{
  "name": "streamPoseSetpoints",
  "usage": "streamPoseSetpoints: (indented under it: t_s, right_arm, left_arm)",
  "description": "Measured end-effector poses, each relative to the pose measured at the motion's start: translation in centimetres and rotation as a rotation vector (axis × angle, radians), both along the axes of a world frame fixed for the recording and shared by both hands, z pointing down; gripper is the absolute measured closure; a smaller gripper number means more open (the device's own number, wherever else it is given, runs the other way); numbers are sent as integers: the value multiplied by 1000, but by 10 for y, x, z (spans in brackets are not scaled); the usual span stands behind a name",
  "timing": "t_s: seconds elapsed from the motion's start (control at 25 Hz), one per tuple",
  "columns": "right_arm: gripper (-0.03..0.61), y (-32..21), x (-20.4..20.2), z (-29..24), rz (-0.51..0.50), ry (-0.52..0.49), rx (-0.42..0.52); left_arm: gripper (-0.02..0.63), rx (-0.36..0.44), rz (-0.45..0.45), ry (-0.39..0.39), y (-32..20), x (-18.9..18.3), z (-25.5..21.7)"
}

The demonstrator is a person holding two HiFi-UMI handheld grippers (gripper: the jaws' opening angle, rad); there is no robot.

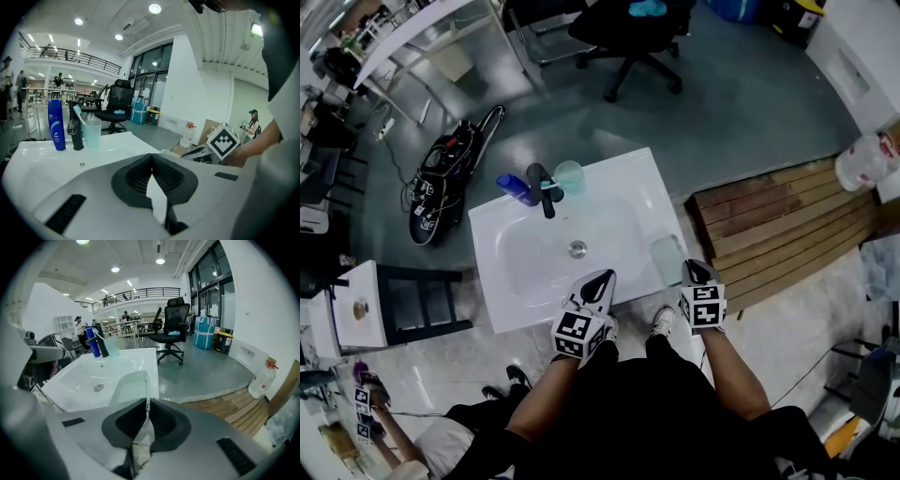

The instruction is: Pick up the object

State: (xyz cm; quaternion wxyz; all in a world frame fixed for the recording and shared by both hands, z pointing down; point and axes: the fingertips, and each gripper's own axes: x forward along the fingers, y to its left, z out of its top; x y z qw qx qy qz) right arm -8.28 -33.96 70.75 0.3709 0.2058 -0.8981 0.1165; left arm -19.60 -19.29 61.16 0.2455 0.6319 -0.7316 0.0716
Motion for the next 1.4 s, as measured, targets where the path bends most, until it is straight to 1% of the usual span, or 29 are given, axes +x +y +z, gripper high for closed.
streamPoseSetpoints:
  t_s: [0.28, 0.64, 0.96, 1.16, 1.4]
  right_arm:
    - [543, 2, -8, -31, 0, -68, 15]
    - [544, -1, -14, -95, 20, -201, 51]
    - [545, 0, -11, -145, 58, -319, 71]
    - [544, 2, -19, -165, 53, -371, 86]
    - [543, 3, -24, -174, 53, -400, 99]
  left_arm:
    - [600, 6, -3, -7, 2, -2, -4]
    - [600, 9, -8, -17, 8, -6, -11]
    - [600, 42, -3, -44, 5, -11, -28]
    - [600, 72, 2, -72, 1, -18, -43]
    - [600, 103, 3, -95, -1, -22, -56]
